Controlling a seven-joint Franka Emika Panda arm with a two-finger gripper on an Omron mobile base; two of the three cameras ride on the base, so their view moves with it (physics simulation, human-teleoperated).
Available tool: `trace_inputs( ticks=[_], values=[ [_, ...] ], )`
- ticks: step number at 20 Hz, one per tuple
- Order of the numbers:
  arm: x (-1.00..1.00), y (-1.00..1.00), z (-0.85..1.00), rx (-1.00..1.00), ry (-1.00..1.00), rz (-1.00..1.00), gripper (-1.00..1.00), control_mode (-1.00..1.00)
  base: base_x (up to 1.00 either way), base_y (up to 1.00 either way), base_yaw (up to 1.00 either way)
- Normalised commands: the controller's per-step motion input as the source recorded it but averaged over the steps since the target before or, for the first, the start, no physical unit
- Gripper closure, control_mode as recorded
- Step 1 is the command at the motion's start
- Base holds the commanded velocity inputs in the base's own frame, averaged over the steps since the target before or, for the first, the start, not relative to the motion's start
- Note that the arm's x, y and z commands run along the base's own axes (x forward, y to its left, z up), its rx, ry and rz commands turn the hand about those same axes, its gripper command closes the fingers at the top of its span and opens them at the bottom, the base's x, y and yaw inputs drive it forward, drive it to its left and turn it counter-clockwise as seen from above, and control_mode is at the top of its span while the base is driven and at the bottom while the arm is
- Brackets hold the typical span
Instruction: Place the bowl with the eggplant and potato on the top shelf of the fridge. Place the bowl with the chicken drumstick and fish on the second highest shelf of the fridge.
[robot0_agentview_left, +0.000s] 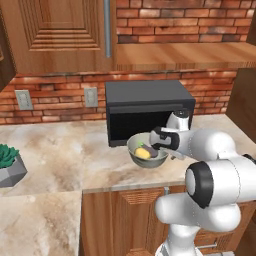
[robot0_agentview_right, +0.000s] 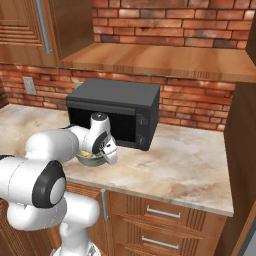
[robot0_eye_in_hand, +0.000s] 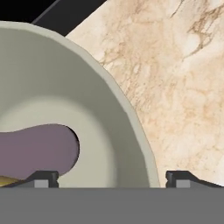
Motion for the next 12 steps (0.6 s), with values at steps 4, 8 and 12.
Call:
trace_inputs(
  ticks=[4, 8, 12],
  values=[
    [-0.15, 0.0, -0.2, -0.01, 0.0, 0.01, 1.0, -1.0, 0.0, 0.0, 0.0],
    [0.0, 0.0, 0.0, 0.0, 0.0, 0.0, 1.0, -1.0, 0.0, 0.0, 0.0],
    [-0.17, 0.0, 0.0, 0.0, 0.0, 0.01, 1.0, -1.0, 0.0, 0.0, 0.0]
  ],
)
